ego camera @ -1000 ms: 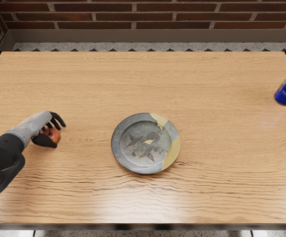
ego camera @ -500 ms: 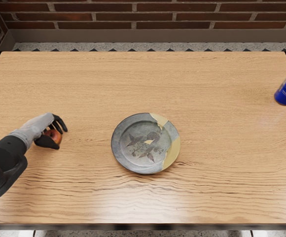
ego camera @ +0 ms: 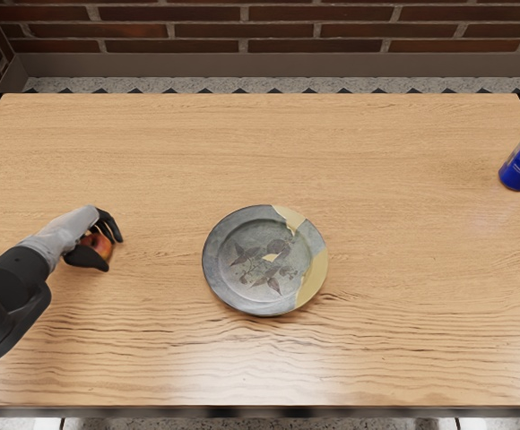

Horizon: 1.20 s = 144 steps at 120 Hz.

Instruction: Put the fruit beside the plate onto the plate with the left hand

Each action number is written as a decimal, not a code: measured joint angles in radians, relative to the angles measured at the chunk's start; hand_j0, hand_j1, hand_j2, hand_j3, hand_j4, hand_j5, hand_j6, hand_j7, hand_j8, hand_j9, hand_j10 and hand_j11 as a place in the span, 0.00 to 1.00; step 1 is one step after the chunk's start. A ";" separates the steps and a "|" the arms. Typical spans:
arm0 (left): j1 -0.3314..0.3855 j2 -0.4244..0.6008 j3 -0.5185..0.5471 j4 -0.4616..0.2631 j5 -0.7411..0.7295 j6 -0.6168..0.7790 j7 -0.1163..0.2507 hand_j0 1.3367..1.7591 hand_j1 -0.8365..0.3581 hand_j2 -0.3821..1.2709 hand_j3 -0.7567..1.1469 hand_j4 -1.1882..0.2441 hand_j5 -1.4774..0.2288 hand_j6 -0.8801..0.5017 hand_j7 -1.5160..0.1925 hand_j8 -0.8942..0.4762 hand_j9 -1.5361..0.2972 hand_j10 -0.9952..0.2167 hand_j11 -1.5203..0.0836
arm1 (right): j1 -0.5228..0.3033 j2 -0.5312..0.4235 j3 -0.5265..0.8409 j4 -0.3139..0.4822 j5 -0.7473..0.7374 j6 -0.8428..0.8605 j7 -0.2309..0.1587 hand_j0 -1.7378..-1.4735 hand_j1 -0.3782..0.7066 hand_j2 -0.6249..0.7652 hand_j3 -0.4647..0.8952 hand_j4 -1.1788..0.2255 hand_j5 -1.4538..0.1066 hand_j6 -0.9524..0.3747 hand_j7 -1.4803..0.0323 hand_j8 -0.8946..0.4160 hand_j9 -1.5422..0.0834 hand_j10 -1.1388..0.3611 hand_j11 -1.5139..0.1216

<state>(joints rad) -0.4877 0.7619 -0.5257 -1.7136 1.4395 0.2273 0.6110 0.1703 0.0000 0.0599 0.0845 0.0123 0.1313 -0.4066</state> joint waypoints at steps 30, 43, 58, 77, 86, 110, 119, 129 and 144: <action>-0.055 0.004 -0.010 -0.024 -0.010 -0.002 0.000 0.74 0.36 0.44 0.42 0.34 0.29 0.29 0.31 0.40 0.30 0.43 0.34 | 0.000 0.000 0.001 0.000 0.001 0.000 -0.001 0.30 0.03 0.45 0.34 0.84 0.93 0.72 0.98 0.68 0.95 0.76 0.93; -0.107 0.007 -0.011 -0.028 -0.034 -0.006 0.000 0.74 0.35 0.45 0.41 0.34 0.28 0.30 0.30 0.41 0.29 0.44 0.33 | 0.000 0.000 0.001 0.000 0.001 0.000 -0.001 0.30 0.03 0.45 0.34 0.84 0.93 0.72 0.98 0.68 0.95 0.76 0.93; -0.182 0.010 -0.010 -0.028 -0.081 -0.013 0.000 0.74 0.34 0.45 0.41 0.35 0.26 0.31 0.30 0.42 0.28 0.45 0.33 | 0.000 0.000 0.002 0.000 0.001 0.000 -0.001 0.30 0.03 0.45 0.34 0.84 0.93 0.72 0.98 0.68 0.95 0.76 0.93; -0.280 0.007 -0.010 -0.026 -0.155 -0.045 0.000 0.74 0.36 0.44 0.40 0.35 0.25 0.30 0.29 0.43 0.28 0.45 0.33 | 0.000 0.000 0.002 0.000 0.002 0.000 -0.001 0.30 0.03 0.45 0.34 0.84 0.93 0.72 0.98 0.68 0.95 0.76 0.93; -0.317 0.003 -0.010 -0.025 -0.199 -0.069 0.000 0.74 0.36 0.44 0.40 0.35 0.26 0.30 0.30 0.43 0.28 0.45 0.33 | 0.000 0.000 0.002 0.000 0.002 0.000 -0.001 0.30 0.03 0.45 0.34 0.84 0.93 0.72 0.98 0.68 0.95 0.76 0.93; -0.371 -0.090 -0.002 -0.015 -0.293 -0.131 0.000 0.73 0.35 0.45 0.40 0.35 0.26 0.30 0.30 0.43 0.28 0.44 0.33 | 0.000 0.000 0.001 0.000 0.002 0.000 -0.001 0.30 0.03 0.45 0.34 0.84 0.93 0.72 0.98 0.68 0.95 0.76 0.93; -0.371 -0.141 0.000 -0.012 -0.305 -0.140 0.000 0.73 0.35 0.45 0.40 0.34 0.26 0.30 0.29 0.43 0.28 0.44 0.32 | 0.000 0.000 0.001 0.000 0.002 0.000 -0.001 0.30 0.03 0.45 0.34 0.84 0.93 0.72 0.98 0.68 0.95 0.76 0.93; -0.371 -0.159 0.001 -0.011 -0.318 -0.145 0.000 0.73 0.35 0.45 0.40 0.34 0.24 0.31 0.28 0.43 0.27 0.44 0.31 | 0.000 0.000 0.001 0.000 0.002 0.000 -0.001 0.30 0.03 0.45 0.34 0.84 0.93 0.72 0.98 0.68 0.95 0.76 0.93; -0.371 -0.196 0.003 -0.010 -0.330 -0.147 0.000 0.73 0.35 0.45 0.40 0.33 0.24 0.31 0.27 0.44 0.26 0.45 0.30 | 0.000 0.000 0.002 0.000 0.002 0.000 -0.001 0.30 0.03 0.45 0.34 0.84 0.93 0.72 0.98 0.68 0.95 0.76 0.93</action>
<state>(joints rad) -0.8590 0.5663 -0.5230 -1.7241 1.1094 0.0799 0.6105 0.1703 0.0000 0.0614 0.0844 0.0144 0.1315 -0.4080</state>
